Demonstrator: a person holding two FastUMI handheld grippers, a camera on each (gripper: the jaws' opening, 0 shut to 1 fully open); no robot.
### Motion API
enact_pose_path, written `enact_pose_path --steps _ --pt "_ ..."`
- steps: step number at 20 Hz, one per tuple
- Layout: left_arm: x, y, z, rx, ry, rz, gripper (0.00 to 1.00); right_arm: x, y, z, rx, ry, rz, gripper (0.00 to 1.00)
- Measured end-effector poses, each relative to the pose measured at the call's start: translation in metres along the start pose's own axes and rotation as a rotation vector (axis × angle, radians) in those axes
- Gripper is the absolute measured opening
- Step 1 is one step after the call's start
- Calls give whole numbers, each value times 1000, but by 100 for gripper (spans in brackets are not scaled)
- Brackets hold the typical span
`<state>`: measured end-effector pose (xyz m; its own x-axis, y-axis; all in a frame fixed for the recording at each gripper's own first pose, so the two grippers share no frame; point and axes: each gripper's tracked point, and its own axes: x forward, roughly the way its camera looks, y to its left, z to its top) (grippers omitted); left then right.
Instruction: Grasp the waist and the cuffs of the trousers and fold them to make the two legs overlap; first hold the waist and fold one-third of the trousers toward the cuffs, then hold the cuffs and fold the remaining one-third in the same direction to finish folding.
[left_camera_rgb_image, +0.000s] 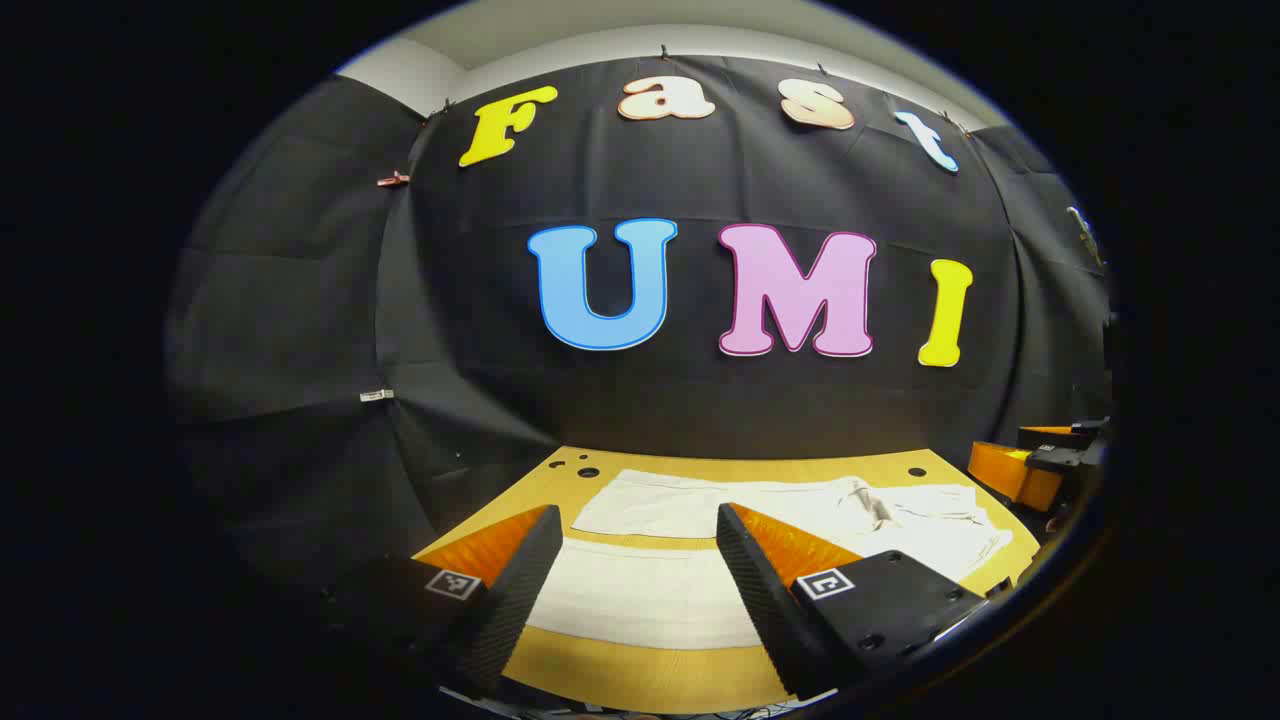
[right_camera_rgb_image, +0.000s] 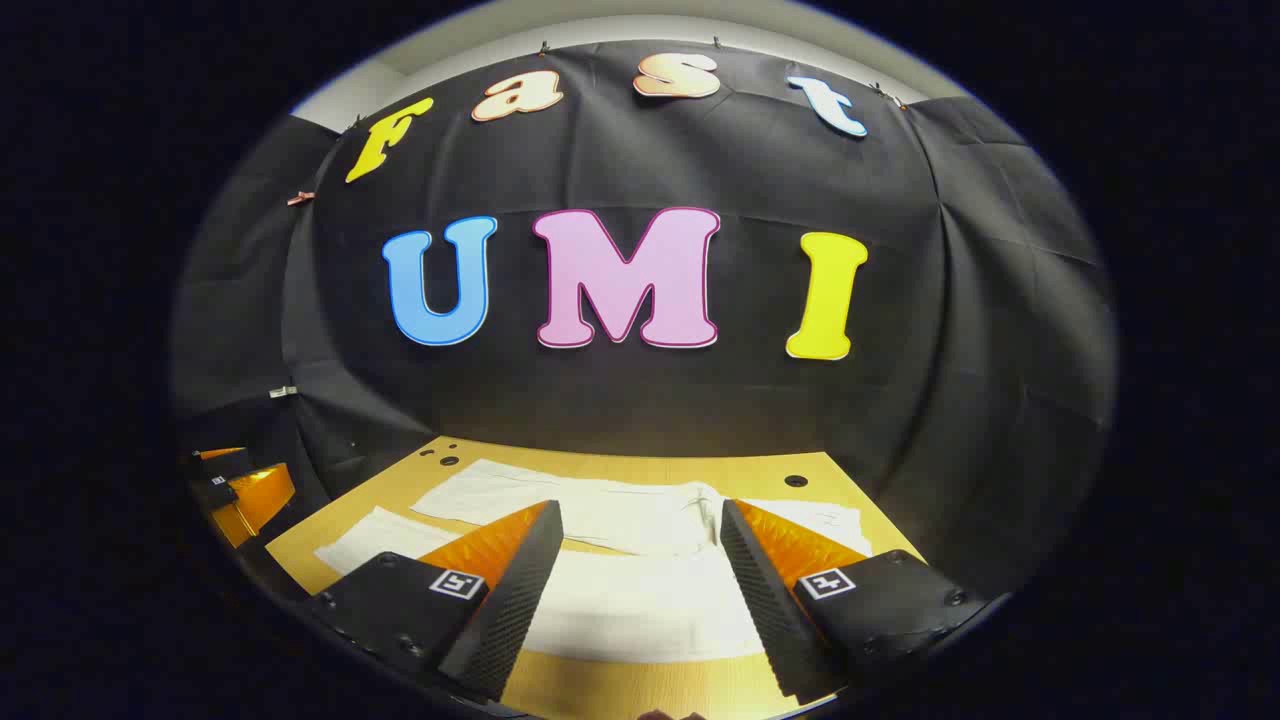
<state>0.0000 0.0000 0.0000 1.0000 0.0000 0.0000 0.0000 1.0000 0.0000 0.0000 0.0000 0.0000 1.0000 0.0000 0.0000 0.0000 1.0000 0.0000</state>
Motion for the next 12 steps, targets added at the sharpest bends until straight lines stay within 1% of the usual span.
enact_pose_path --steps 1,4,7,8,10,12 --pt "2 -1 3 5 -8 -4 98 3 -3 -1 -3 -3 -1 98" --pt "17 -7 9 23 -38 -28 98 11 -20 8 6 -47 -39 98" --pt "24 -19 12 28 -49 -65 98 13 -32 13 4 -71 -60 98" --pt "26 -24 9 32 -43 -79 99 13 -37 14 3 -80 -67 98" --pt "34 -30 -1 41 -16 -96 98 16 -56 18 -25 -105 -111 98" --pt "36 -32 -3 30 -7 -105 98 16 -65 15 -46 -106 -119 98"
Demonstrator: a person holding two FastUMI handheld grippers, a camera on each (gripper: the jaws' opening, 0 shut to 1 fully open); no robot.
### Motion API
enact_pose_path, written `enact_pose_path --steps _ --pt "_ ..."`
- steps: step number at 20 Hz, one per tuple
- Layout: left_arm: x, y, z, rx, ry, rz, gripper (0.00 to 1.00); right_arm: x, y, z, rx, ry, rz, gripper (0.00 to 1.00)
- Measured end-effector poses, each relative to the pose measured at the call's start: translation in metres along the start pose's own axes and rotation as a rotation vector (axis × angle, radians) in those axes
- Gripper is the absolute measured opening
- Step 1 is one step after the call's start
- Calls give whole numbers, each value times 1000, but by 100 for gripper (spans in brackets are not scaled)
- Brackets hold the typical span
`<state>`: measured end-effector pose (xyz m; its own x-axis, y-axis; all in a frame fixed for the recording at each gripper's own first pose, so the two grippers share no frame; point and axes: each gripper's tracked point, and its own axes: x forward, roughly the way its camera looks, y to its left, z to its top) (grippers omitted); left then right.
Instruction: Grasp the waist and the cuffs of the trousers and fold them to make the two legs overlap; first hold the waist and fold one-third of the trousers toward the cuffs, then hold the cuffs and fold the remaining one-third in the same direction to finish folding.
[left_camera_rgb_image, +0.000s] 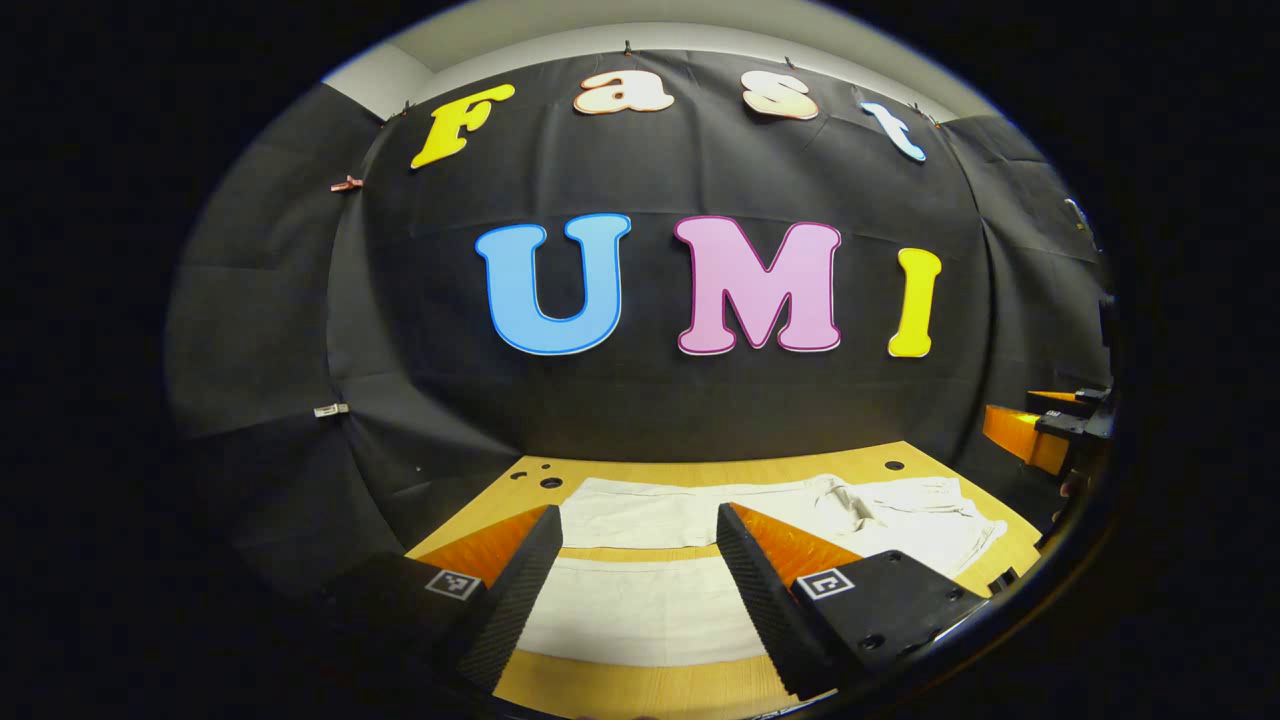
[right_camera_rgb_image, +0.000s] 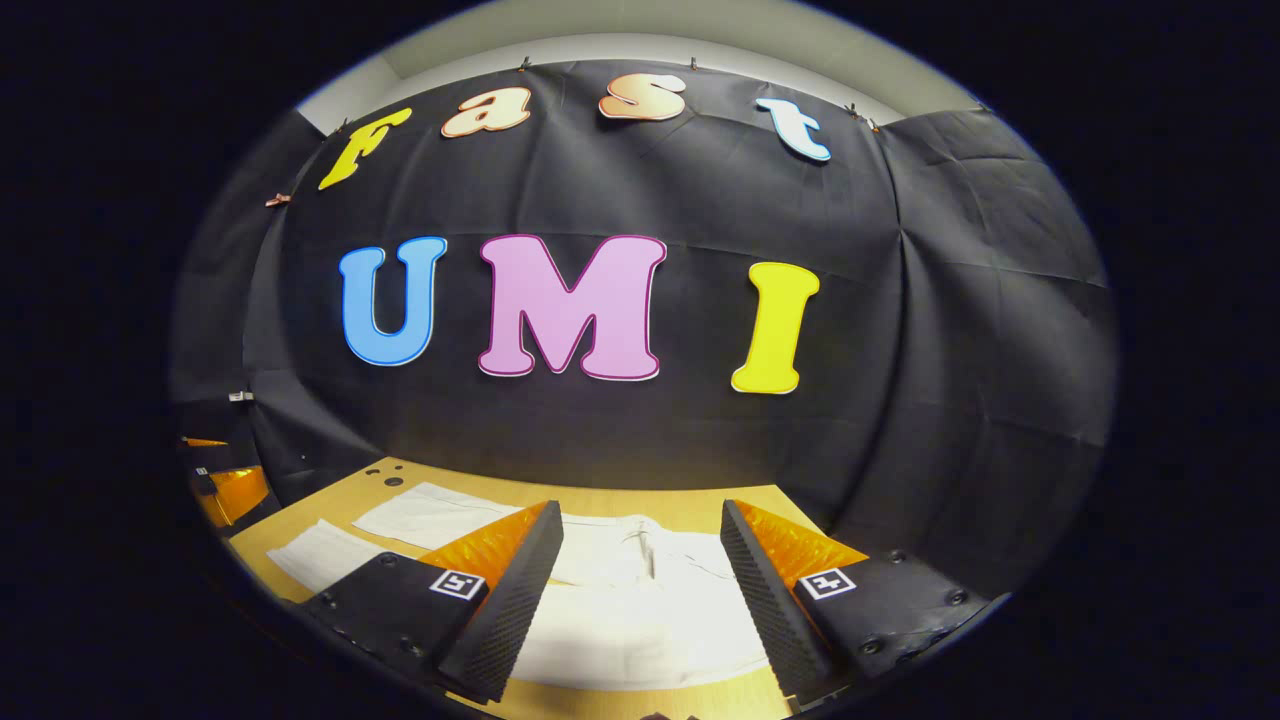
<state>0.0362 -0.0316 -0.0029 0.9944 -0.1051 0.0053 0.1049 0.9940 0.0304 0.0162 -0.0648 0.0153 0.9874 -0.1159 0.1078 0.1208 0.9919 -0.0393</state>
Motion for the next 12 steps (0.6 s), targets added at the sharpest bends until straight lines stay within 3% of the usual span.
enact_pose_path --steps 12 --pt "4 -6 -17 -1 37 33 98 7 -37 -32 -121 58 63 98"
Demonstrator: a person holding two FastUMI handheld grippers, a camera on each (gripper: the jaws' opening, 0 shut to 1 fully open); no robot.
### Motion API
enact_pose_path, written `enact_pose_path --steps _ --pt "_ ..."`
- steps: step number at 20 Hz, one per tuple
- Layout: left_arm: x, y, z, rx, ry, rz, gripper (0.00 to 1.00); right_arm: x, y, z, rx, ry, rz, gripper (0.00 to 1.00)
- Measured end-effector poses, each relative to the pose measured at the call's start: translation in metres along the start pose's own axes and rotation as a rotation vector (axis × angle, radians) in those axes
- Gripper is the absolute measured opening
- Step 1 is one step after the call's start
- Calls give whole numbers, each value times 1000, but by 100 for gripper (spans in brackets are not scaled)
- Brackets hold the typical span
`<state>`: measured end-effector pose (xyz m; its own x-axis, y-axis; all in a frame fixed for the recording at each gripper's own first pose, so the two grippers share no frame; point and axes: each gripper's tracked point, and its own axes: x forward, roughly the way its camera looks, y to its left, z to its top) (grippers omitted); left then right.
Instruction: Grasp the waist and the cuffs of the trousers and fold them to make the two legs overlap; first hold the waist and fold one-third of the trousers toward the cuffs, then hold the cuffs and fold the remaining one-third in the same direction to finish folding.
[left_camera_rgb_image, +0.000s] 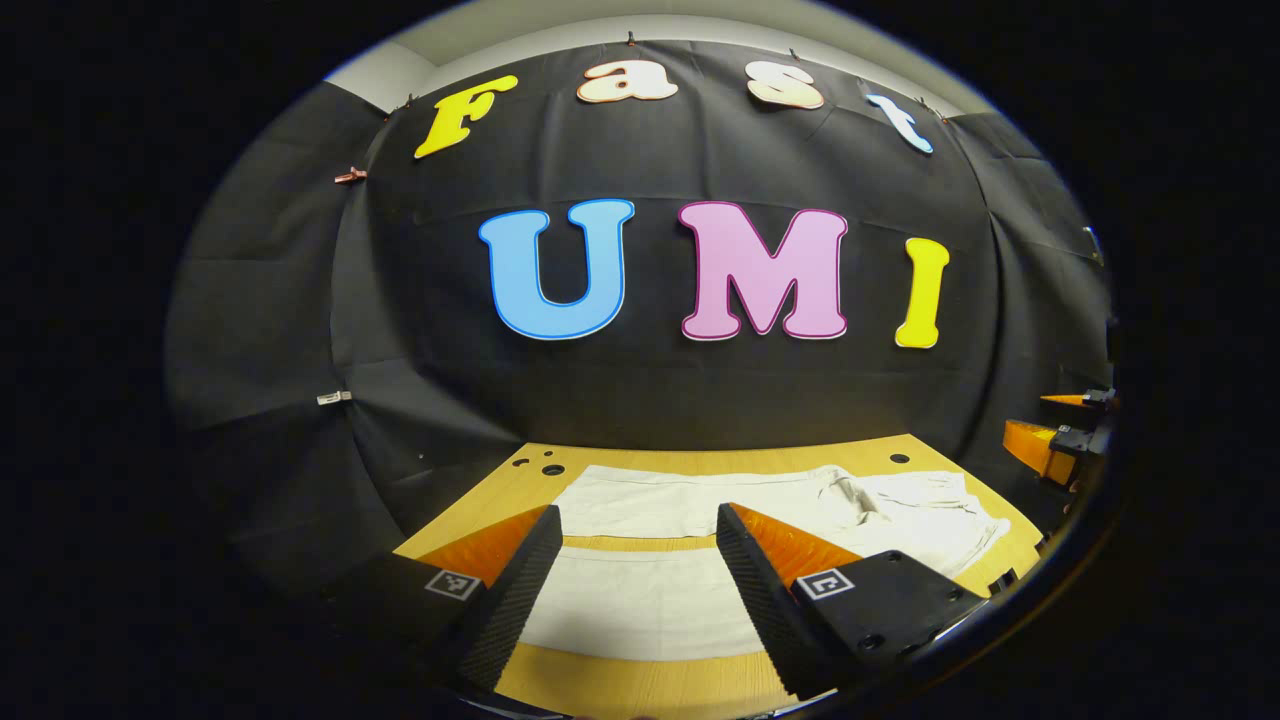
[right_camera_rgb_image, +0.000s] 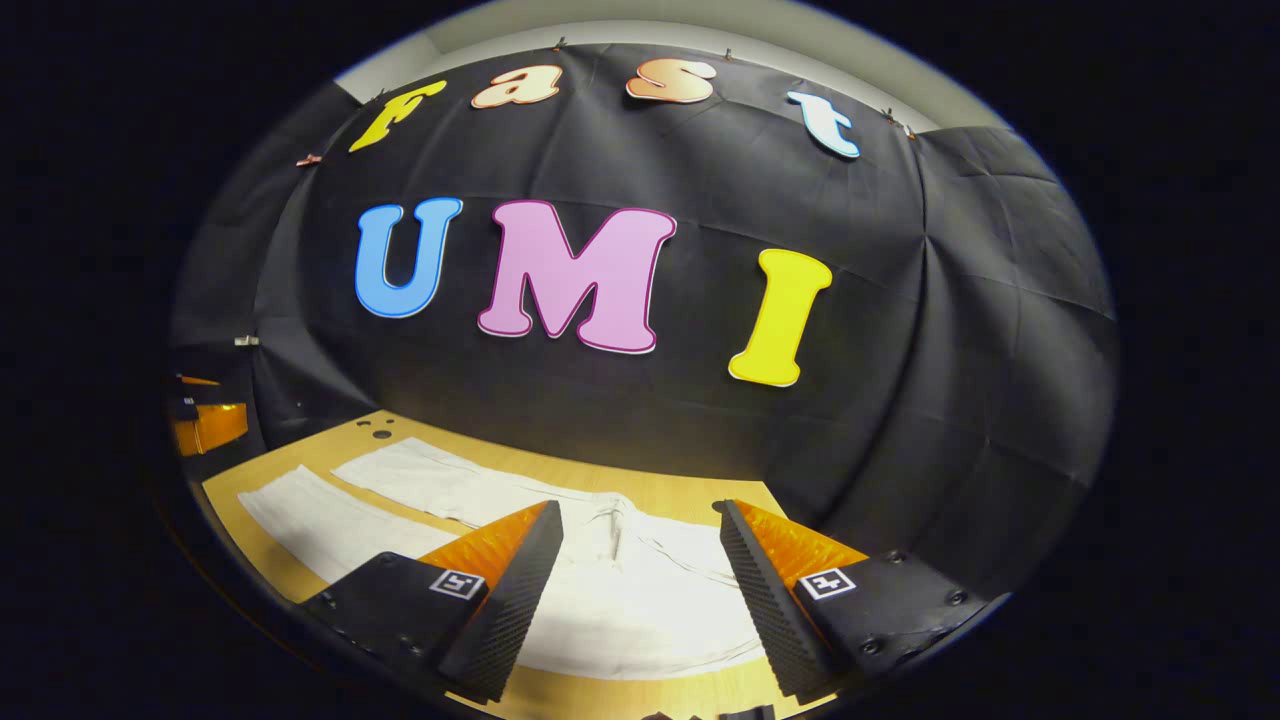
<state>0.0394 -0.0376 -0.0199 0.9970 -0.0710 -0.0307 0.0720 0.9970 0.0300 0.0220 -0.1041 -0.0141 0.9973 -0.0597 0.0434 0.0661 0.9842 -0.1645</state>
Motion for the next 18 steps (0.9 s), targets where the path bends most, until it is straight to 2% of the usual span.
enact_pose_path --steps 9,15,18 --pt "0 -7 -29 -12 62 58 99 13 -46 -49 -228 65 106 98" --pt "2 -11 -52 -37 107 126 99 11 -87 -103 -404 153 215 98" --pt "5 -16 -65 -40 131 136 99 11 -107 -128 -494 196 261 98"
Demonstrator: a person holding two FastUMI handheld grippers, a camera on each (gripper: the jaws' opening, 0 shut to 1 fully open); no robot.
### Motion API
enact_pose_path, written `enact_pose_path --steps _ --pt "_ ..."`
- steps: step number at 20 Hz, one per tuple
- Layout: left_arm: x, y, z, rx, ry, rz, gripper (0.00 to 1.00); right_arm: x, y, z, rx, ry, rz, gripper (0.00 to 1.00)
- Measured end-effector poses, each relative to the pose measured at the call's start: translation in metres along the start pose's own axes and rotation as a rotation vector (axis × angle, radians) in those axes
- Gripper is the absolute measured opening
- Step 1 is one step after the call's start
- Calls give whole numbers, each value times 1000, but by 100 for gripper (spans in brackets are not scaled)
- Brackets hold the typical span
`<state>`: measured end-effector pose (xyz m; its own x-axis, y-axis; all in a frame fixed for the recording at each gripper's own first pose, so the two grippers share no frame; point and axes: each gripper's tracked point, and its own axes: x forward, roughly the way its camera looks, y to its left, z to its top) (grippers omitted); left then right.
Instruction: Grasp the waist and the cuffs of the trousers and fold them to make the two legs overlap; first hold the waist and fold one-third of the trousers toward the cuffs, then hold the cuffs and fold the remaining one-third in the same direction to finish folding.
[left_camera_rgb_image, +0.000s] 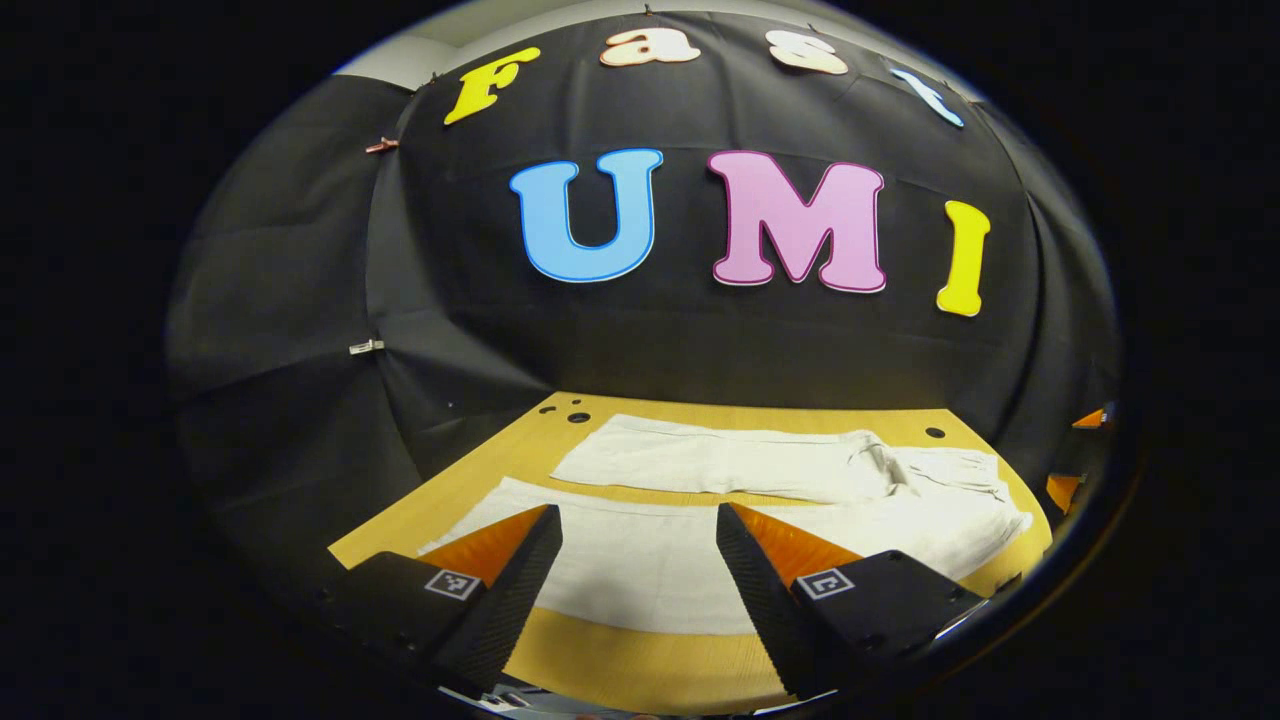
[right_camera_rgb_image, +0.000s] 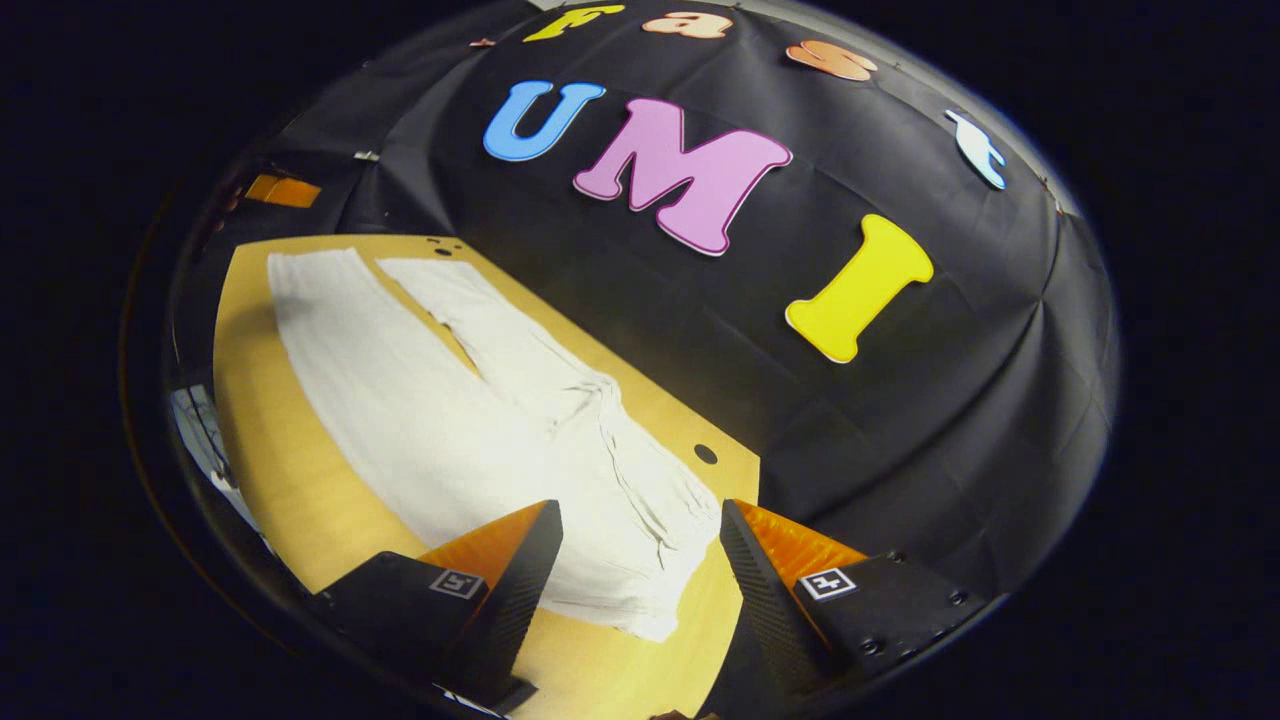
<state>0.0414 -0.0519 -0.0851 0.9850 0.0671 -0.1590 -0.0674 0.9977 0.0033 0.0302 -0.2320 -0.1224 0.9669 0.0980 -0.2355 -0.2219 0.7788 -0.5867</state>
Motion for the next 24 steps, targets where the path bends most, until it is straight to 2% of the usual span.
enact_pose_path --steps 7,13,20,24 --pt "4 0 -19 43 43 16 99 3 18 -72 -216 89 157 98" --pt "1 15 -37 26 86 81 97 12 10 -140 -392 205 235 98" --pt "-8 31 -65 2 148 186 98 44 2 -174 -458 262 269 98" --pt "-13 38 -67 3 170 225 98 63 3 -170 -484 252 288 96"
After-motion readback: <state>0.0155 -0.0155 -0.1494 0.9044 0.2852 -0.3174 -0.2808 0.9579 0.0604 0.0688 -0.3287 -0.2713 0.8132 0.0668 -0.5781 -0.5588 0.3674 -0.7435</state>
